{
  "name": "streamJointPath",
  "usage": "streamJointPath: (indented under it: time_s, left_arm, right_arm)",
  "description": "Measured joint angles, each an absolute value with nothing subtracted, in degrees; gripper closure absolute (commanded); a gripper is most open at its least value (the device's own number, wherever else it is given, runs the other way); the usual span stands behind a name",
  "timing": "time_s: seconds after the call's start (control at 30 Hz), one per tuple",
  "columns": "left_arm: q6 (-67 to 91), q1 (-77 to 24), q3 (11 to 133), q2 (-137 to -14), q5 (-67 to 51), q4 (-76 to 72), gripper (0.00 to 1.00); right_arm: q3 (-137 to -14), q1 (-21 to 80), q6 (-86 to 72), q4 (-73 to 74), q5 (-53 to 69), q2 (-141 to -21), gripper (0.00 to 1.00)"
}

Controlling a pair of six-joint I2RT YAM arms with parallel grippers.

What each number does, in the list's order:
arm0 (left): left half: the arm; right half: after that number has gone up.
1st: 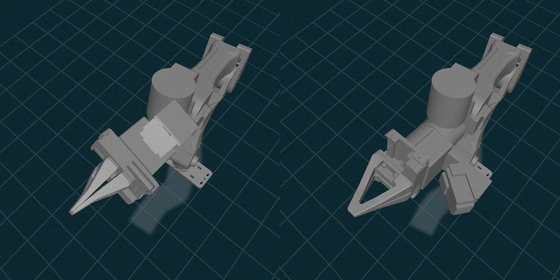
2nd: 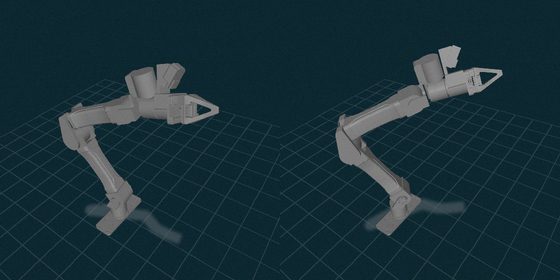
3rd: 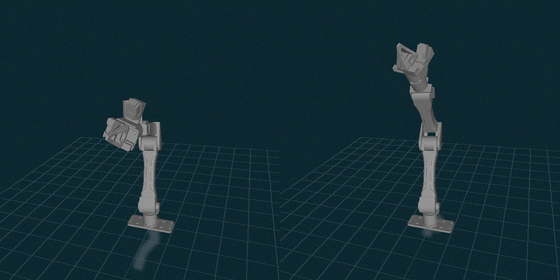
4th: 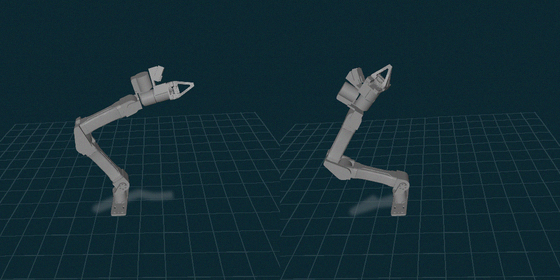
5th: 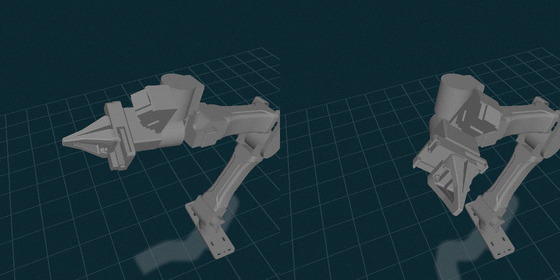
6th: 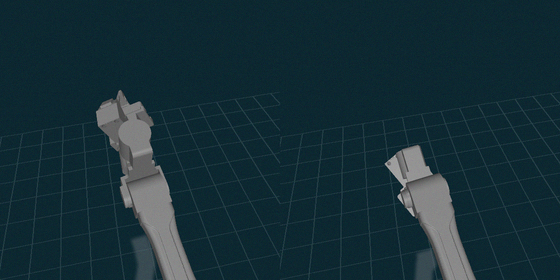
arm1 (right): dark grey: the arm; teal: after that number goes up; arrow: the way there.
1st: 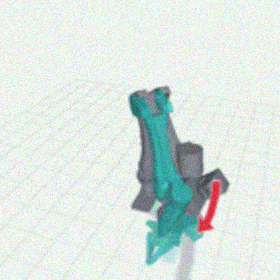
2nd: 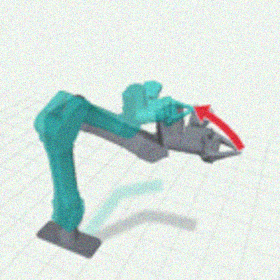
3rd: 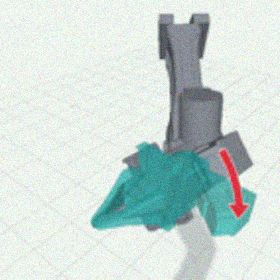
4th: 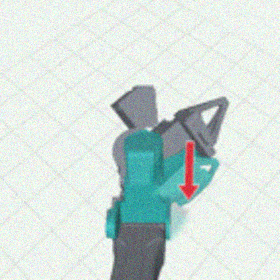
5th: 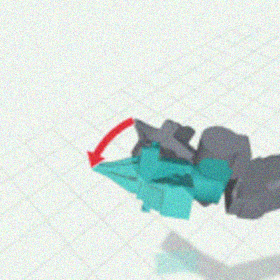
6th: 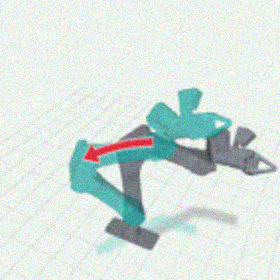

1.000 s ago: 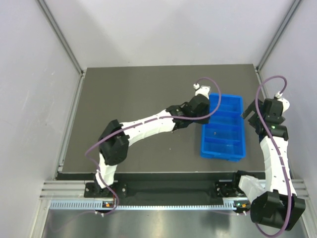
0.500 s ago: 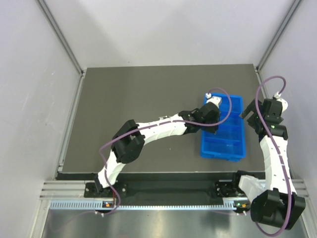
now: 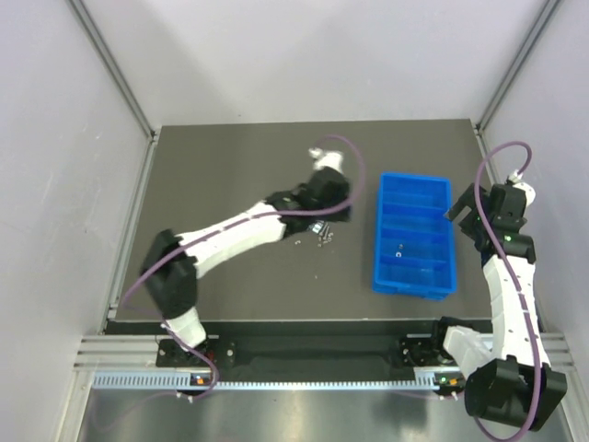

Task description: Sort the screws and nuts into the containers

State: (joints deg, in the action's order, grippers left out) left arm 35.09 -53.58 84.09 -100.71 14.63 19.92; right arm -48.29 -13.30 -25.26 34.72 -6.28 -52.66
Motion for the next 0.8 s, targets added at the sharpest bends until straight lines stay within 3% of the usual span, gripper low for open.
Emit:
streamJointPath:
  time_s: [0.13,0.3,0.8]
  left_arm:
    - [37.8,-45.41,74.52,-92.09,19.53,20.67,0.52]
    - [40.18,-43.31,68.18,-92.95,20.67,21.15,0.56]
    - [39.92,-43.92,72.4,-108.25,20.73,21.43,0.62]
  right_arm:
    - [-48.29,-13.3,-25.06,34.13,-5.13,-52.58,0.0]
    - [-48.29,-13.3,-25.04,32.99,-3.25,-52.93,0.0]
    - [-48.29,-13.3,-25.08,32.29,-2.72,-53.43,0.0]
